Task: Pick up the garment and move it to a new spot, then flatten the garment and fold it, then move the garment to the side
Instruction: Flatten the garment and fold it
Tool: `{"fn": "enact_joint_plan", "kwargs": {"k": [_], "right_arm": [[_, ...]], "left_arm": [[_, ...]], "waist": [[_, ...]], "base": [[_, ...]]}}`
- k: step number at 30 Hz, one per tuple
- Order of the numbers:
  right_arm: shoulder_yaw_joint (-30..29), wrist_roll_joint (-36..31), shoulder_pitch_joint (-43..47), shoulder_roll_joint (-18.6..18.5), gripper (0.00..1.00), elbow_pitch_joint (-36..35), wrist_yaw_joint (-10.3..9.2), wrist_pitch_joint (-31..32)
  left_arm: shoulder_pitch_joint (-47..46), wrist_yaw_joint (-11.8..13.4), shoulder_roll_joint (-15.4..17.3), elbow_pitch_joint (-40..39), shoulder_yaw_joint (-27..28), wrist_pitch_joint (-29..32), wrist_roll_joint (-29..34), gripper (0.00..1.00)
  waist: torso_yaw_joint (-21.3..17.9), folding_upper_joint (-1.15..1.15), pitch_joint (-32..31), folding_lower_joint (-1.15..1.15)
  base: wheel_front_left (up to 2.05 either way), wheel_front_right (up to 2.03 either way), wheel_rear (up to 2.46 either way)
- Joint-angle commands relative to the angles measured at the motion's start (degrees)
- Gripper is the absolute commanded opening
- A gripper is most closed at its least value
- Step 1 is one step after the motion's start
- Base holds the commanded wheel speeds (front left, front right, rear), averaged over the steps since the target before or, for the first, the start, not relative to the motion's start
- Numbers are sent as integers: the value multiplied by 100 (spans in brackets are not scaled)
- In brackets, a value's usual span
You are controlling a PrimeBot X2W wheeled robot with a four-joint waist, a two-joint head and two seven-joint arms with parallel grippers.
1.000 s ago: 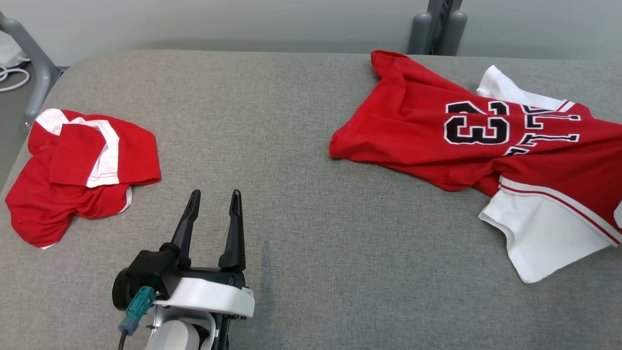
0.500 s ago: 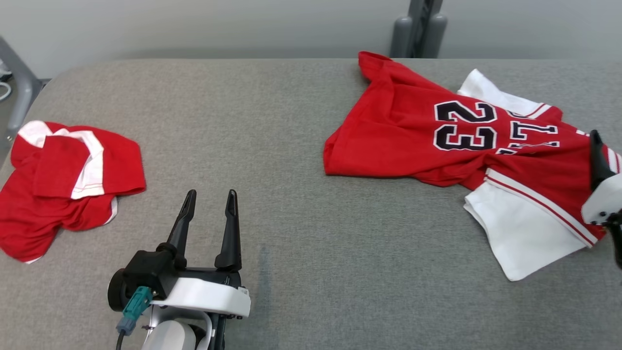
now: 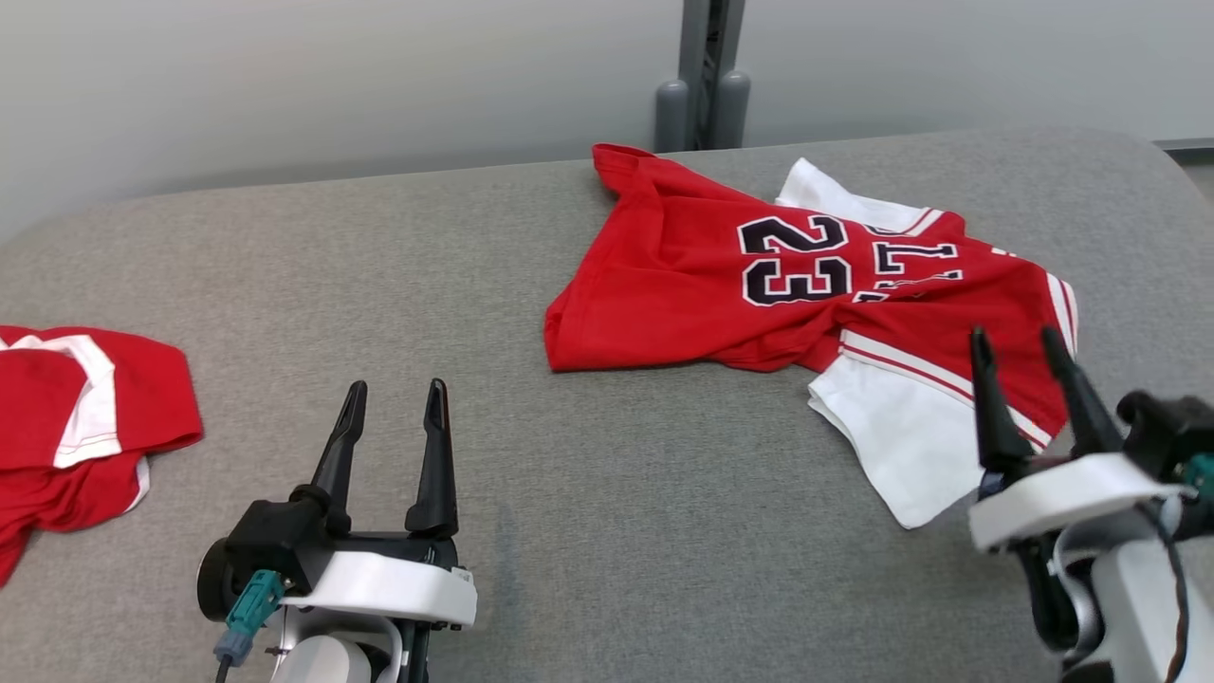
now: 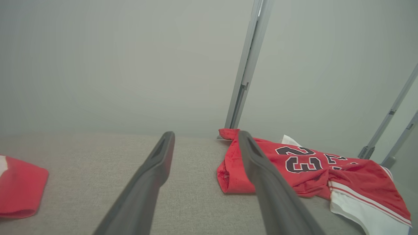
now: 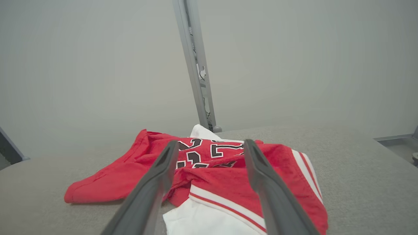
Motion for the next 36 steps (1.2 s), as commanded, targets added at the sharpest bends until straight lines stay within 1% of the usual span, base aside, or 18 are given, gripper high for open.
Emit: {"fn": "enact_joint_plan", "kwargs": {"k": [1,4,6,11,14,17,18,21,22,25,28,31,34,36], "right_arm": [[-6,50,180,53,100,-192,-4,-59],[5,61,516,177,100,-638,-4,-88],[8,-177,643,208,100,-838,-4,-115],[38,-300,724,329,100,-1104,-4,-136],[-41,-328,697,397,100,-1234,-4,-147],[-30,-368,616,446,100,-1302,-3,-155],[-33,-365,594,451,100,-1321,-4,-150],[-47,-381,574,477,100,-1335,-4,-153],[-75,-352,584,493,100,-1323,-3,-158],[-106,-320,576,502,100,-1299,-3,-159],[-129,-252,558,503,100,-1348,-3,-162],[-146,-187,555,505,100,-1383,-3,-163],[-135,-151,546,506,100,-1400,-4,-163],[-136,-138,544,506,100,-1408,-3,-164]], "left_arm": [[41,-3,25,-5,36,-21,-8,100],[-10,-5,25,-3,64,-20,0,100],[-60,-34,25,16,74,-14,21,100],[-214,-93,24,25,58,-14,100,100],[-340,-169,24,163,4,-14,187,100],[-547,-194,30,877,-85,-11,382,100],[-725,-249,45,1094,-137,-16,471,100],[-1181,-312,131,1694,-219,-14,648,100],[-1460,-396,178,2073,-283,3,721,100],[-1907,-491,263,2530,-326,21,789,100],[-2202,-465,346,2941,-335,57,827,100],[-2452,-521,372,3280,-334,59,804,100],[-2624,-612,398,3594,-365,119,770,100],[-2722,-719,384,3732,-380,111,717,100]], "waist": [[-95,0,21,0],[-215,0,110,0],[-285,0,175,0],[-391,0,341,0],[-500,0,517,0],[-671,0,715,0],[-736,0,790,0],[-915,0,976,0],[-1021,0,1071,0],[-1168,0,1173,0],[-1283,0,1224,0],[-1350,0,1259,0],[-1387,0,1280,0],[-1397,0,1290,0]], "base": [[0,0,0],[0,0,0],[0,0,0],[0,0,0],[0,0,0],[0,0,0],[0,0,0],[0,0,0],[0,0,0],[0,0,0],[0,0,0],[0,0,0],[0,0,0],[0,0,0]]}}
